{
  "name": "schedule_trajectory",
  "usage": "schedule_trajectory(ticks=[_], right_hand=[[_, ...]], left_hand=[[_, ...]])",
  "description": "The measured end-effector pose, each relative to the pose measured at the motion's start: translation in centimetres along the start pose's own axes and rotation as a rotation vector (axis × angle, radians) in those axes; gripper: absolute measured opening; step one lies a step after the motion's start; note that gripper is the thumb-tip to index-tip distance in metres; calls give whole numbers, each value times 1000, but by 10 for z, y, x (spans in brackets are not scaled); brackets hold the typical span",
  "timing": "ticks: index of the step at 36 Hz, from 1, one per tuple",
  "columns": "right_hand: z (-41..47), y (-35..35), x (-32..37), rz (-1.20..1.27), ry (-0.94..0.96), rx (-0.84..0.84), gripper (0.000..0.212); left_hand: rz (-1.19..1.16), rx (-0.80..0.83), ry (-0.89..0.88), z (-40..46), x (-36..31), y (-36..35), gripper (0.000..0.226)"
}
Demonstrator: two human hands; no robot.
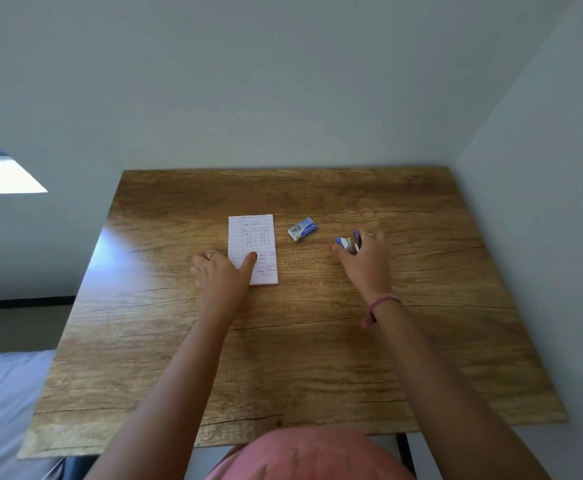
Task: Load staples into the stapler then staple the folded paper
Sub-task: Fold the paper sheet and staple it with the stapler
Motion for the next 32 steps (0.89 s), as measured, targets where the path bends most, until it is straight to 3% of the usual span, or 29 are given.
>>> schedule_trajectory(ticks=[4, 15, 21, 27, 32], right_hand=[[3, -6, 2, -41, 0, 3, 58], [10, -15, 4, -206, -5, -31, 51], [11, -19, 0, -250, -36, -18, 54], [10, -19, -2, -268, -61, -9, 52], [9, -18, -2, -279, -83, 8, 56]], left_hand=[[80, 27, 17, 5, -5, -2, 85], [224, 60, -8, 15, -21, -3, 81], [95, 140, 14, 25, -16, -5, 78], [-22, 127, -2, 31, -11, 3, 49], [-118, 149, 2, 32, -7, 1, 42]])
Point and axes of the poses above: each hand's wrist, its own z-axis towards the middle knuckle, its own y-axis out of the back of the hand, x = y × z, the point moved 9 cm from there along z, towards the middle knuckle, and after that the axes turned 9 degrees about x, right-handed, at the moved point
